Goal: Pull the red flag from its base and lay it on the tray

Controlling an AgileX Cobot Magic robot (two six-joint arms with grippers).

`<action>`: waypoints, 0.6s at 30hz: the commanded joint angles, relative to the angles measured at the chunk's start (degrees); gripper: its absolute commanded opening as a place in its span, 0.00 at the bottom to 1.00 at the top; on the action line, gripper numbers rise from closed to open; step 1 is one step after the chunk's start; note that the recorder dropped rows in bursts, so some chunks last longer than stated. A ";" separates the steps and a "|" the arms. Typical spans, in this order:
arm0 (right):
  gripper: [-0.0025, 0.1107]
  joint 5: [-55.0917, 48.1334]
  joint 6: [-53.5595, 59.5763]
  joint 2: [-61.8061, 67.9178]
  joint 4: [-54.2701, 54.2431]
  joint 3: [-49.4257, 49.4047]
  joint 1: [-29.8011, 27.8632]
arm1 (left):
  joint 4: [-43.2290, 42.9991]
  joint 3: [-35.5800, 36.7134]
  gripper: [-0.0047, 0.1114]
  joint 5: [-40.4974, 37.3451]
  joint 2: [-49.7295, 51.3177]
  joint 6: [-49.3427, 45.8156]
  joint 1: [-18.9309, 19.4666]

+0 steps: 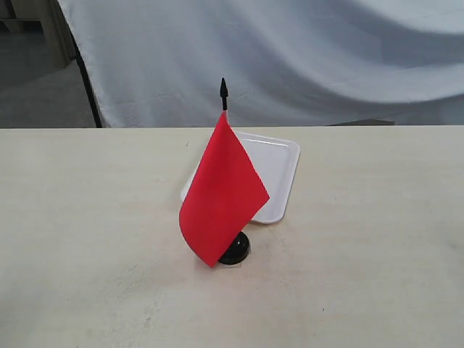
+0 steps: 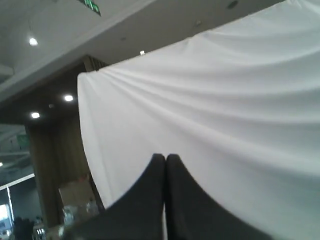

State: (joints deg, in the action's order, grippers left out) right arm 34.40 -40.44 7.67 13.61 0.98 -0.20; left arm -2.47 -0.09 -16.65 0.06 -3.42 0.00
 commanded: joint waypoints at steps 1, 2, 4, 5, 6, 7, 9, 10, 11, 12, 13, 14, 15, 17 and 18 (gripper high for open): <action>0.02 4.07 3.11 13.21 3.65 2.23 -0.24 | -0.26 0.09 0.04 0.45 -0.06 0.18 0.04; 0.02 6.78 3.35 17.07 5.12 2.55 -0.24 | -0.26 0.09 0.04 0.45 -0.06 0.18 0.04; 0.02 13.58 4.85 24.62 8.43 3.12 -0.24 | -0.26 0.09 0.04 0.45 -0.06 0.18 0.04; 0.02 17.10 5.84 29.05 10.53 3.38 -0.24 | -0.26 0.09 0.04 0.45 -0.06 0.18 0.04; 0.02 20.14 6.47 33.61 12.55 3.84 -0.24 | -0.26 0.09 0.04 0.45 -0.06 0.18 0.04; 0.02 25.43 8.70 42.89 15.45 4.97 -0.24 | -0.26 0.09 0.04 0.45 -0.06 0.18 0.04; 0.02 32.96 12.32 56.30 19.00 6.79 -0.24 | -0.26 0.09 0.04 0.45 -0.06 0.18 0.04; 0.02 35.56 13.68 60.95 20.10 7.56 -0.24 | -0.26 0.09 0.04 0.45 -0.06 0.18 0.04; 0.02 35.56 14.74 64.61 20.98 8.22 -0.24 | -0.26 0.09 0.04 0.45 -0.06 0.18 0.04; 0.02 35.56 15.96 69.07 22.30 9.11 -0.24 | -0.26 0.09 0.04 0.45 -0.06 0.18 0.04; 0.02 35.56 16.39 72.98 23.54 10.60 0.07 | -0.26 0.09 0.04 0.45 -0.06 0.18 0.04; 0.02 35.56 16.53 76.75 24.75 12.20 0.65 | -0.26 0.09 0.04 0.45 -0.06 0.18 0.04; 0.02 35.56 16.78 79.61 26.11 13.42 1.39 | -0.26 0.09 0.04 0.45 -0.06 0.18 0.04; 0.02 35.56 20.05 88.80 31.28 17.67 4.03 | -0.26 0.09 0.04 0.45 -0.06 0.18 0.04; 0.02 35.56 20.39 91.92 31.42 18.91 5.41 | -0.26 0.09 0.04 0.45 -0.06 0.18 0.04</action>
State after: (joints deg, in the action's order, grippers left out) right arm 68.76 -22.15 93.99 41.99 17.29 3.08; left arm -2.47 -0.09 -16.65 0.06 -3.42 0.00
